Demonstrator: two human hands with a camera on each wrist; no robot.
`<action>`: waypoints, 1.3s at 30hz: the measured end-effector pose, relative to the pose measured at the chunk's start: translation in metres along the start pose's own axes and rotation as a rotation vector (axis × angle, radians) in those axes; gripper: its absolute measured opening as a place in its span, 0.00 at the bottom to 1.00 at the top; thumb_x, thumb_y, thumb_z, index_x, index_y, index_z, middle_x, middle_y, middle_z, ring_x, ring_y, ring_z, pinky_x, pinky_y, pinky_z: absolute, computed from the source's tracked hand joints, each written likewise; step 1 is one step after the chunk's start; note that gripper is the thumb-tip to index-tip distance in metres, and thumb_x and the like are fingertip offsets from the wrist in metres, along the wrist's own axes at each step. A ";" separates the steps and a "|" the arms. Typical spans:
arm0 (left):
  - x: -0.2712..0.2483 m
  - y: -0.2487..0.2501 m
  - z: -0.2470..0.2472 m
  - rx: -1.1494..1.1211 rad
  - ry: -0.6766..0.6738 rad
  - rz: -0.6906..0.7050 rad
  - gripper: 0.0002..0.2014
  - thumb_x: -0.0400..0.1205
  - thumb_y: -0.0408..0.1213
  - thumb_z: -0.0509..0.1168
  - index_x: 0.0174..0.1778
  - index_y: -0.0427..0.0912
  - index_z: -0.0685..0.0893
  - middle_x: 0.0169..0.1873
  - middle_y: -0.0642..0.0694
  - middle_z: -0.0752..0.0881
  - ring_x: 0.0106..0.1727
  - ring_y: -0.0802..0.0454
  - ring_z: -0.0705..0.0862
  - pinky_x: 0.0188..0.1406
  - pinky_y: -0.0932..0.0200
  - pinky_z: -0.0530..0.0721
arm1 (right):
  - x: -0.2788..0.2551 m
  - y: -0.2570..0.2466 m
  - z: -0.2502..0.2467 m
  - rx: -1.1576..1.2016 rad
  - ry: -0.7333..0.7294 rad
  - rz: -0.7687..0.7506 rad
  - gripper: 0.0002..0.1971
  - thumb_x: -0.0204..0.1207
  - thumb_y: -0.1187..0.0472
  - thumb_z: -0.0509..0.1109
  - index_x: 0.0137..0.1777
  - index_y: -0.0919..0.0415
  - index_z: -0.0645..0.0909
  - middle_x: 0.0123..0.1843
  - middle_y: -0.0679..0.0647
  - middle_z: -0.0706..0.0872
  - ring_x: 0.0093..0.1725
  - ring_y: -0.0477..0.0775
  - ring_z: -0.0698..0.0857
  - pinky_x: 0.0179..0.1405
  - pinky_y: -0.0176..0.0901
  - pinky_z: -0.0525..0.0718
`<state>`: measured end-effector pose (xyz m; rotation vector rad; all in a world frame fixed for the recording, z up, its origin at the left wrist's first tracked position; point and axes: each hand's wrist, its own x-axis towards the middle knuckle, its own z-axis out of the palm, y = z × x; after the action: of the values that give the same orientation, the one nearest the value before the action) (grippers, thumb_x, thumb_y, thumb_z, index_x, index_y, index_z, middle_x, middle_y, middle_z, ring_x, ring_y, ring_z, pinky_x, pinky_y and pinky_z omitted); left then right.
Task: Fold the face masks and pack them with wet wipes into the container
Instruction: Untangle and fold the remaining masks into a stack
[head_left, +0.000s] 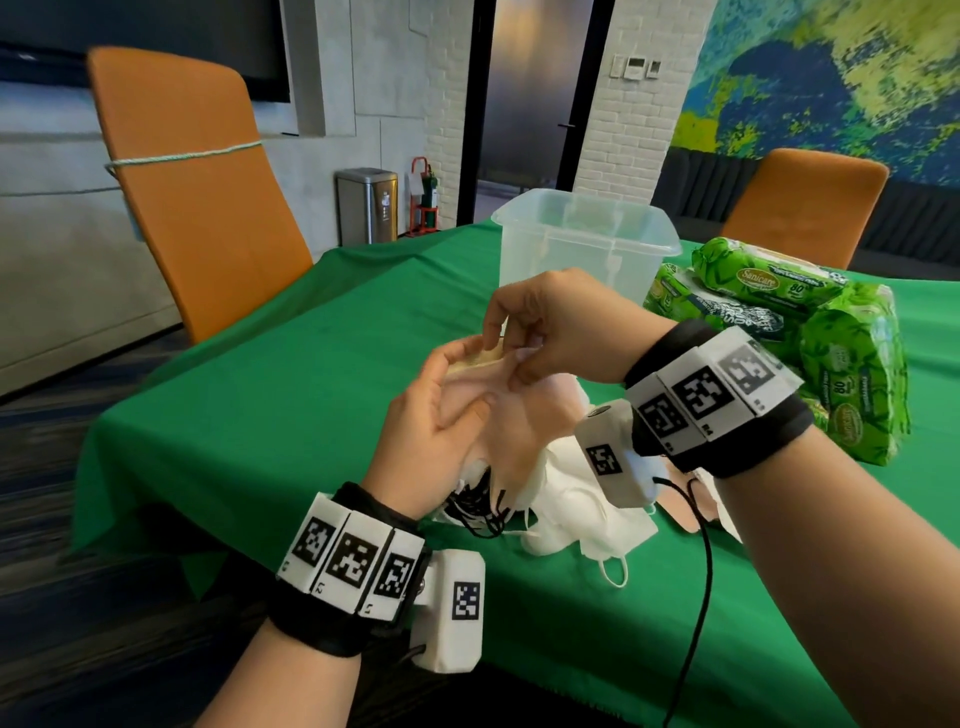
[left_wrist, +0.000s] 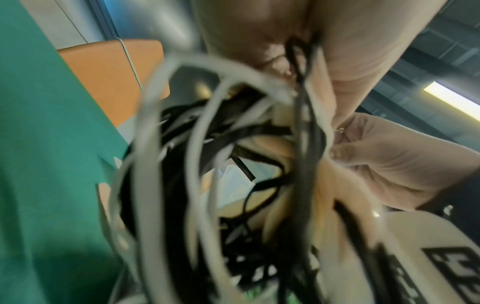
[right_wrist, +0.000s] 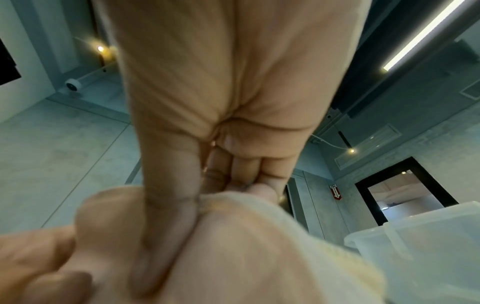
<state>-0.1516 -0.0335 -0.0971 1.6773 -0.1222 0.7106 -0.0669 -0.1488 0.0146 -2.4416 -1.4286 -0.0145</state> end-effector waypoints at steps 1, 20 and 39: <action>-0.001 -0.002 0.001 0.012 0.013 0.004 0.26 0.78 0.30 0.65 0.68 0.56 0.68 0.56 0.57 0.86 0.61 0.61 0.84 0.61 0.67 0.77 | 0.001 0.000 0.003 -0.012 0.039 -0.007 0.18 0.57 0.69 0.81 0.47 0.56 0.83 0.33 0.46 0.84 0.26 0.33 0.75 0.32 0.25 0.71; -0.002 -0.004 0.000 0.082 0.060 -0.004 0.25 0.80 0.18 0.55 0.60 0.56 0.67 0.16 0.57 0.70 0.18 0.61 0.64 0.22 0.67 0.67 | -0.013 0.009 0.034 0.260 0.396 0.082 0.22 0.59 0.64 0.82 0.54 0.57 0.83 0.45 0.49 0.80 0.42 0.47 0.77 0.42 0.26 0.72; 0.006 -0.002 -0.006 0.008 0.204 0.042 0.15 0.78 0.27 0.67 0.47 0.53 0.72 0.40 0.53 0.84 0.36 0.65 0.82 0.42 0.63 0.78 | -0.016 0.012 0.053 0.343 0.531 0.024 0.17 0.65 0.66 0.78 0.54 0.55 0.85 0.47 0.54 0.74 0.44 0.50 0.75 0.43 0.26 0.71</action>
<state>-0.1477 -0.0260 -0.0956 1.6035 -0.0103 0.9098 -0.0730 -0.1538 -0.0415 -1.9752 -1.0622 -0.3541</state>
